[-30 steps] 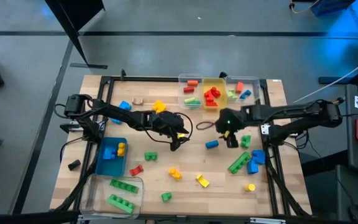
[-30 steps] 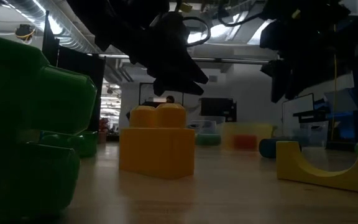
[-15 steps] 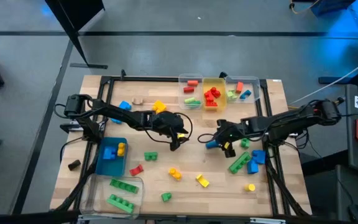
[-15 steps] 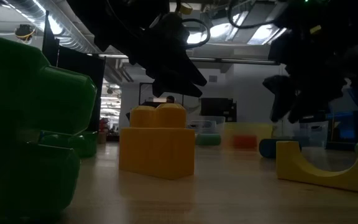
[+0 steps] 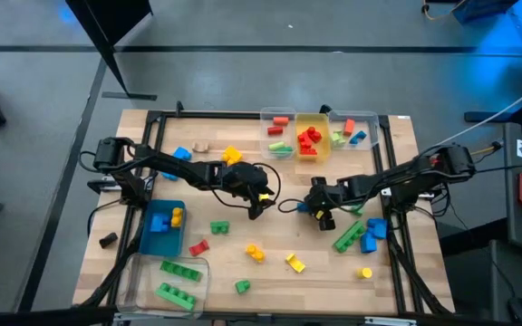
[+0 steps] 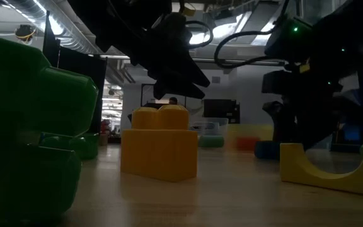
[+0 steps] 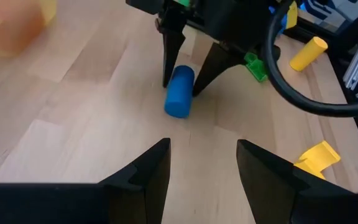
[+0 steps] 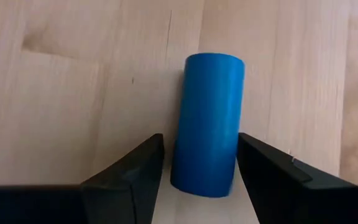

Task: Sort blocks by size
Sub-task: Put the blue cylindrical block into the top left transparent bin

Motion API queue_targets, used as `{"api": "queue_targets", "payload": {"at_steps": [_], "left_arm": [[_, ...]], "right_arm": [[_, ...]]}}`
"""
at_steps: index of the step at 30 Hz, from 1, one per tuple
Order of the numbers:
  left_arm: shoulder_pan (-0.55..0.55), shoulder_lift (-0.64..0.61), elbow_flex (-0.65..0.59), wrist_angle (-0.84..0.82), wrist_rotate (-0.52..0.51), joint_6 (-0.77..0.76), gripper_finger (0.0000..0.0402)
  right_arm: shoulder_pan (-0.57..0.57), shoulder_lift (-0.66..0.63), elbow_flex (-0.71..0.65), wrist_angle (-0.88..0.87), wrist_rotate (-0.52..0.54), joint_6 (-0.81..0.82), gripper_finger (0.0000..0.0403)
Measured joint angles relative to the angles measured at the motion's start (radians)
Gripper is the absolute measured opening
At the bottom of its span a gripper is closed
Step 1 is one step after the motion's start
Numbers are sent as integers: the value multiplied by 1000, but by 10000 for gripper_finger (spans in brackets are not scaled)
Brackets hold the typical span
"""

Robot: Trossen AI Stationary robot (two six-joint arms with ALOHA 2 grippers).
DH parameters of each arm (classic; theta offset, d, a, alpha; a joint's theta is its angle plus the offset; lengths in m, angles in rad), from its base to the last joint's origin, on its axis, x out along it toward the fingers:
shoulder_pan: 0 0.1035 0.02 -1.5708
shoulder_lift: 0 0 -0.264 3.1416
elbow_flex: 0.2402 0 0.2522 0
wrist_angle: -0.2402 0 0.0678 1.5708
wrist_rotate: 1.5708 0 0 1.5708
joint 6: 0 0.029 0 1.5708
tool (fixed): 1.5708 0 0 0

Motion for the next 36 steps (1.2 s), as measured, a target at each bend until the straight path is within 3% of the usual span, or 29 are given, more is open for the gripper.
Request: {"api": "queue_targets", "payload": {"at_steps": [3, 8, 17, 24, 30, 36], "left_arm": [[0, 0, 0, 0, 0, -3, 169], [0, 0, 0, 0, 0, -5, 169], [0, 0, 0, 1, 0, -11, 169], [0, 0, 0, 5, 0, -12, 169], [0, 0, 0, 5, -2, -13, 169], [9, -20, -2, -14, 5, -29, 169]], "right_arm": [[0, 16, 0, 6, -16, 31, 192], [0, 17, 6, 1, -18, 40, 134], [0, 26, 78, -5, -8, 47, 134], [0, 24, 191, -2, 89, -4, 142], [-8, 24, 298, -15, 236, -175, 138], [-86, 17, 377, 18, 325, -276, 142]]}}
